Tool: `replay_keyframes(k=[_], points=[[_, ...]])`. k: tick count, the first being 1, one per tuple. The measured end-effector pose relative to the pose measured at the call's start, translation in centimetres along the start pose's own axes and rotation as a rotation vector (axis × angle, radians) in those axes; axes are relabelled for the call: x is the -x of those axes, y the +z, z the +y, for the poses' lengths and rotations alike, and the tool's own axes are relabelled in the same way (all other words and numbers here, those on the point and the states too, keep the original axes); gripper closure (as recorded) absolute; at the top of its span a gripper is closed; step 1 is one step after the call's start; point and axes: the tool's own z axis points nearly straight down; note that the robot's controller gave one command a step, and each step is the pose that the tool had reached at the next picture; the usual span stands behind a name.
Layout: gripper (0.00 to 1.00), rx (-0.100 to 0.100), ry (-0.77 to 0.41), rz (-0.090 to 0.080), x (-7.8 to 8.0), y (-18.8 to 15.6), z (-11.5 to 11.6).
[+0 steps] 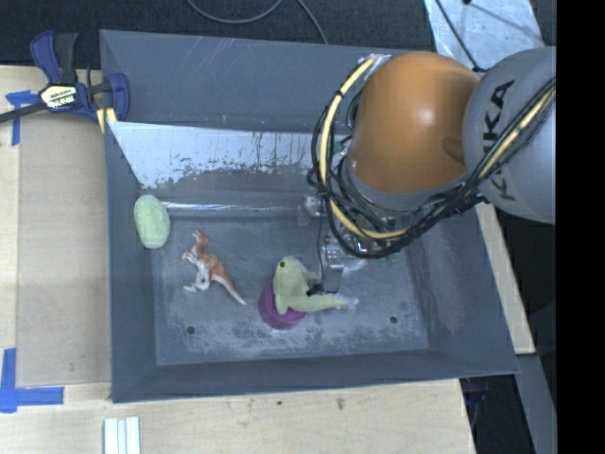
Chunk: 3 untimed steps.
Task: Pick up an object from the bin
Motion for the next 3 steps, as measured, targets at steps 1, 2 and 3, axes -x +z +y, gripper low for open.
replay_keyframes(k=[1, 2, 3], points=[[0.00, 0.001, 0.003, -0.009, 0.1, -0.5, 0.0], [0.00, 0.002, 0.083, -0.013, 1.4, 6.4, -1.4], [0.00, 0.001, -0.045, -0.007, 3.2, 7.5, -4.1]])
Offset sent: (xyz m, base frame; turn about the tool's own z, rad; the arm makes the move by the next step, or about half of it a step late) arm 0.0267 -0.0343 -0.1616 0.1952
